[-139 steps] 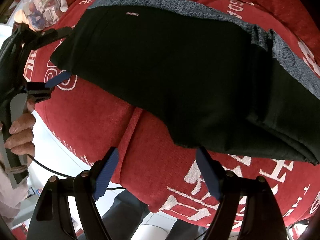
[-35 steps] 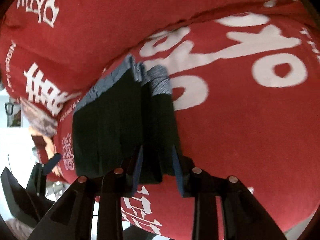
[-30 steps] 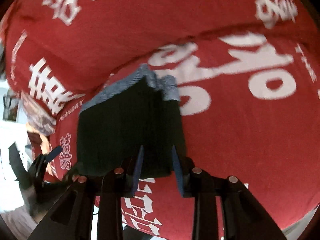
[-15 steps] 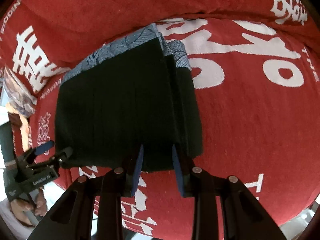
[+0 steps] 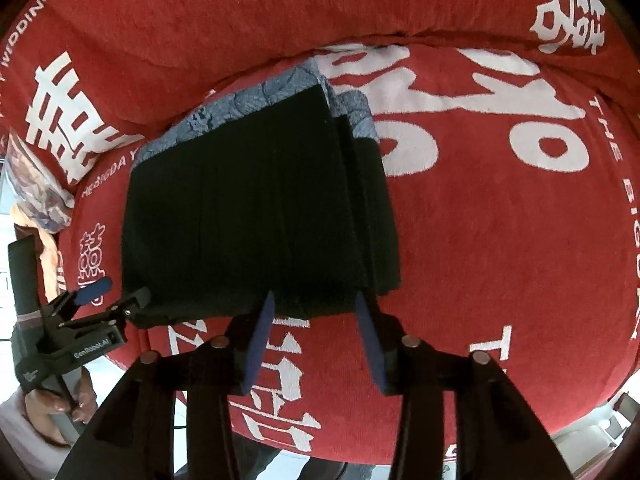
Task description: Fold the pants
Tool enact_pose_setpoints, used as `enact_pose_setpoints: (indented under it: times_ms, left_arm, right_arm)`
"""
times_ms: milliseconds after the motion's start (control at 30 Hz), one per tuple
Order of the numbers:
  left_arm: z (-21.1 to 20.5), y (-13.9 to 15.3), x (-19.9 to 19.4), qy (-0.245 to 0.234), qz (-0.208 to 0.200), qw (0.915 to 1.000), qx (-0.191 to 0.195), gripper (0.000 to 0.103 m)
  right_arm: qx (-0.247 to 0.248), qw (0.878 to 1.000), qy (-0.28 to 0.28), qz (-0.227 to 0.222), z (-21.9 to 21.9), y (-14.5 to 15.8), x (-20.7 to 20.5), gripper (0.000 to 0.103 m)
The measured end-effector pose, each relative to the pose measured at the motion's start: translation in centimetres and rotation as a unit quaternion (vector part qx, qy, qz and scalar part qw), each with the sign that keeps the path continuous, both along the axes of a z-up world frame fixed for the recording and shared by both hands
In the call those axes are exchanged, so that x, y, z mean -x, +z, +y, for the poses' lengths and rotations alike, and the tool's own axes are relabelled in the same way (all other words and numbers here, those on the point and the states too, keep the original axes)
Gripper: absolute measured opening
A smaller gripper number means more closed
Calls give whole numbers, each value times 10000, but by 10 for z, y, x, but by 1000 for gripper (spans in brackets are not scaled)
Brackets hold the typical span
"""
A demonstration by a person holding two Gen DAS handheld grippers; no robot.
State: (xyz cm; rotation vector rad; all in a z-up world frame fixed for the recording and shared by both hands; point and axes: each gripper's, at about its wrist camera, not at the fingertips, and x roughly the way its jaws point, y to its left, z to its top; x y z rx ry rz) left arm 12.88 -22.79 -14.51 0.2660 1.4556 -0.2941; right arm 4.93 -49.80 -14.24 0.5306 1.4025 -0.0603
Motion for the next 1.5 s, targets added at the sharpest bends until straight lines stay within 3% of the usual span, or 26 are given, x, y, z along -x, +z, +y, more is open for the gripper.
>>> enact_pose_setpoints:
  times_ms: [167,367,467,600,933,1200,1500]
  left_arm:
    - [-3,1,1,-17,7,10000,1,103]
    - [-4,-1,2,6,86,10000,-13,103]
    - [-4,-1,4,-38,120,9999,-50,103]
    - [-2,0,8,-85,181,9998,-84,103]
    - [23,15,15,-101,244,9997,-15,103]
    - [64,15,7,57,390,9992,56,103]
    - [100,18,0,42,224,9996,139,103]
  right_arm:
    - [-41,10000,-25,-41,-1,4,-1,60]
    - [140,9998,-88,-96,-3,6,0,83]
    - [579,9981,159,-166,4,10,-1,84]
    - [403,9988,279,3,11,7,0,84]
    - [275,9995,-66,107,33,17,15,84]
    - [294,9996,32,-42,70,28,3,84]
    - [216,9996,48,-159,113,32,-14,84]
